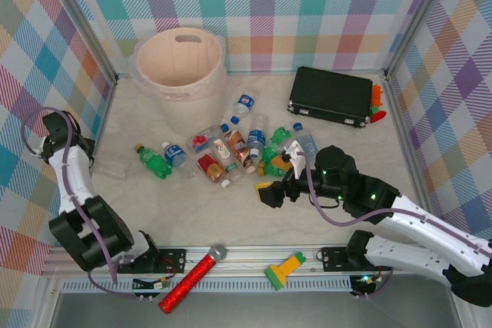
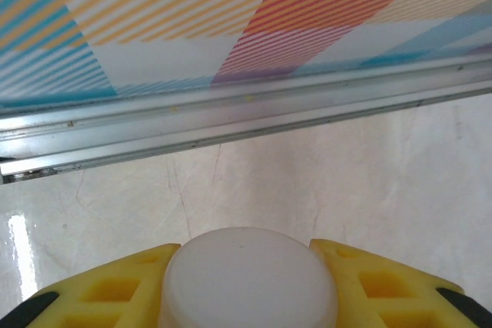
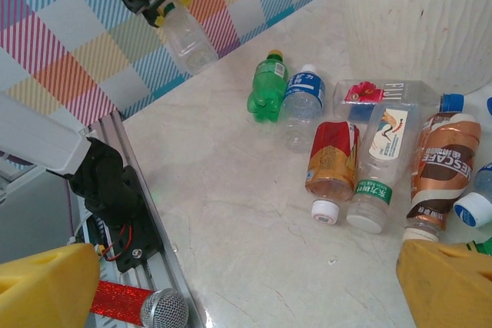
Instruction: Put the plastic bottles in the bin
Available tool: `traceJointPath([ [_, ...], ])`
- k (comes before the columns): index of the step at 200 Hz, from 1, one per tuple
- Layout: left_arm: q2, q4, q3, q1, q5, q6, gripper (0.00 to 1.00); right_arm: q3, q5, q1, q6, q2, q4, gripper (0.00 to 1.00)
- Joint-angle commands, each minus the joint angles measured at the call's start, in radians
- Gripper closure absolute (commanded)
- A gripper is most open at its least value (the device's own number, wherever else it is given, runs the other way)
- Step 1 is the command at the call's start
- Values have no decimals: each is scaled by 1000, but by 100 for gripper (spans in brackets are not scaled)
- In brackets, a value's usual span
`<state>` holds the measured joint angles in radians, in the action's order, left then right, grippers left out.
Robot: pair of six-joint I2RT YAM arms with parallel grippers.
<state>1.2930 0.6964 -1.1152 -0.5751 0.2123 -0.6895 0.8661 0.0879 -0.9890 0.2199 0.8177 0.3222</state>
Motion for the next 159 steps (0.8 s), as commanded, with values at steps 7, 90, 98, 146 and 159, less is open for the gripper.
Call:
traceJointPath([
  [7, -89, 58, -80, 81, 75, -24, 59, -1, 10, -7, 12, -13, -23, 1],
  [90, -100, 92, -446, 596, 386, 98, 59, -19, 10, -7, 21, -16, -44, 1],
  [98, -90, 65, -470, 658, 418, 138, 59, -19, 8, -6, 20, -17, -43, 1],
  [146, 9, -221, -576, 978, 603, 513, 58, -17, 2, -7, 26, -14, -55, 1],
  [159, 35, -311, -590, 1024, 609, 604, 58, -12, 0, -7, 27, -11, -54, 1],
])
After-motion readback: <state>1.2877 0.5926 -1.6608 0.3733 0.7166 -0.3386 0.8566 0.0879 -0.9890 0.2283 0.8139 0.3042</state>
